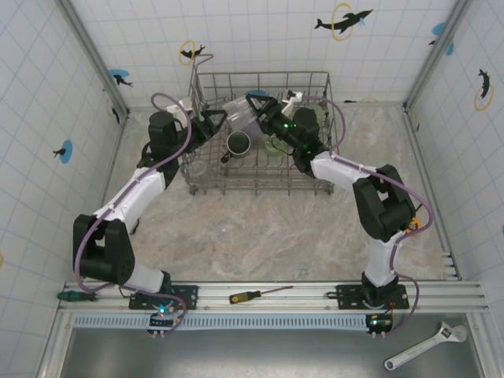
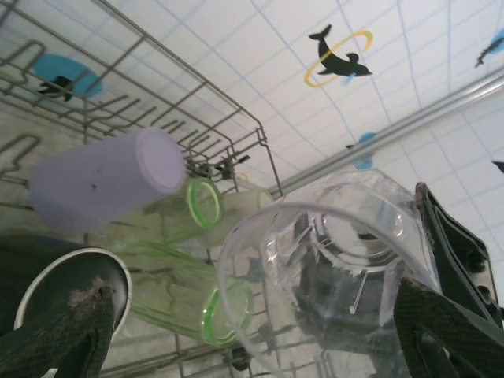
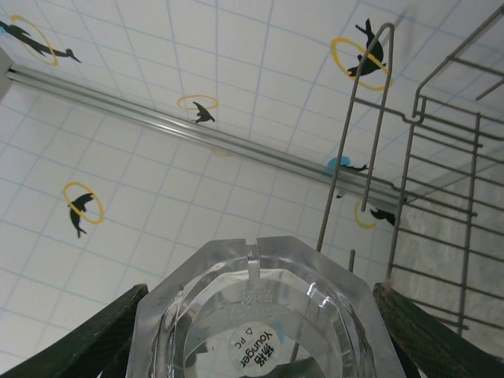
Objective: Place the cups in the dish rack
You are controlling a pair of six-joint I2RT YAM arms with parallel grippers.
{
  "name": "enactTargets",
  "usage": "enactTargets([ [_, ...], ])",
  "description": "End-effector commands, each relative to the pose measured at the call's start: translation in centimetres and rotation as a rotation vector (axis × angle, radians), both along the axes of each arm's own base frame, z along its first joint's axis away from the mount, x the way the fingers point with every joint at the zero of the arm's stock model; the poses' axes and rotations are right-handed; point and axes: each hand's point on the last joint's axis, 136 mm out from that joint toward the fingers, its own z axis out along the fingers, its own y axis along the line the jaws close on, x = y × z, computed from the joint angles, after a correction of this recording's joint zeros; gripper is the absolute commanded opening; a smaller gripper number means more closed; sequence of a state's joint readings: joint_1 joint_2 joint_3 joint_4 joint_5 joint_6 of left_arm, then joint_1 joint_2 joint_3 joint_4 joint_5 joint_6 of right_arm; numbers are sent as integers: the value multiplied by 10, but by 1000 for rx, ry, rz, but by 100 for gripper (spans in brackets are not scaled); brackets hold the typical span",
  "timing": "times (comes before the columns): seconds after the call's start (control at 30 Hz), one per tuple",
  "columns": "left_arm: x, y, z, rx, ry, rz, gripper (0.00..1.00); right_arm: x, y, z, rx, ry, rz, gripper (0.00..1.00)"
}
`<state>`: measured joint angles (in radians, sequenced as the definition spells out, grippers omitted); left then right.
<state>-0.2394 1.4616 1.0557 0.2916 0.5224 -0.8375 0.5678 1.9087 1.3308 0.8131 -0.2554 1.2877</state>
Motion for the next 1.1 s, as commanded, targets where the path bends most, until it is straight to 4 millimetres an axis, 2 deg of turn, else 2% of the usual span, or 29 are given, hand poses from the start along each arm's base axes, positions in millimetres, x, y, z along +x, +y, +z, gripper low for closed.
enactTargets([
  [0.0,8,17,18,80,-53,97,97,11,3,9,-100,-81,-45,46],
  [0.13,14,26,18,145,-30,146,97,20,10,6,-186,-110,-55,45],
  [0.37,15,35,37,180,-71,196,97,36,22,-2,-354,-172,-82,45],
  [0.5,16,50,51,256,-121,269,98,41,33,-3,-417,-222,-78,45],
  [0.6,17,64,54,326,-142,335,98,44,45,-8,-483,-255,-63,45],
  [0.77,16,73,45,421,-130,357,98,42,63,-11,-544,-333,-17,45],
  [0.87,12,88,35,471,-115,416,98,40,72,-16,-584,-377,4,45],
  [1.07,6,104,21,569,-104,467,98,23,104,-19,-692,-524,70,46],
])
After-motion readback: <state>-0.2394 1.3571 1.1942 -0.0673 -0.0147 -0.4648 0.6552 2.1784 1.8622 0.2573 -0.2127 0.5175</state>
